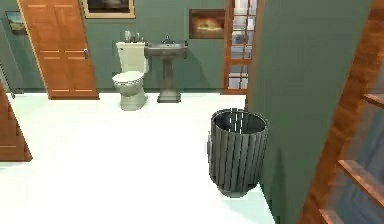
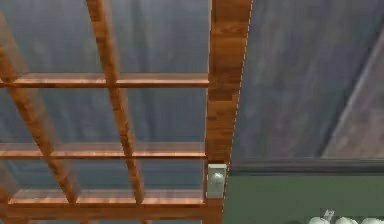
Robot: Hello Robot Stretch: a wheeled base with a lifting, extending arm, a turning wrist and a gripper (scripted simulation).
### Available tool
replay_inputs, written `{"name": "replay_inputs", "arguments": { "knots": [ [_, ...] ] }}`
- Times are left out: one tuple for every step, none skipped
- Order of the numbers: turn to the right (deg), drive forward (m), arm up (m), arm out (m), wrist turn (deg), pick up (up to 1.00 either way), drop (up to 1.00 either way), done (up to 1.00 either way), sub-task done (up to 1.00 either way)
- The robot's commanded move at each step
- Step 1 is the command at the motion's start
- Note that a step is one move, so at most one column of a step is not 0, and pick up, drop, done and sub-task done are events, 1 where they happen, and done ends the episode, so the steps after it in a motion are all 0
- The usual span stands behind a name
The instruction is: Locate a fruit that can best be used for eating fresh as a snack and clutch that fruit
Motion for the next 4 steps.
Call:
{"name": "replay_inputs", "arguments": {
  "knots": [
    [-45.0, 0.0, 0.0, 0.0, 0.0, 0.0, 0.0, 0.0, 0.0],
    [-39.0, 0.0, 0.0, 0.0, 0.0, 0.0, 0.0, 0.0, 0.0],
    [0.0, 0.05, 0.0, 0.0, 0.0, 0.0, 0.0, 0.0, 0.0],
    [-45.0, 0.0, 0.0, 0.0, 0.0, 0.0, 0.0, 0.0, 0.0]
  ]
}}
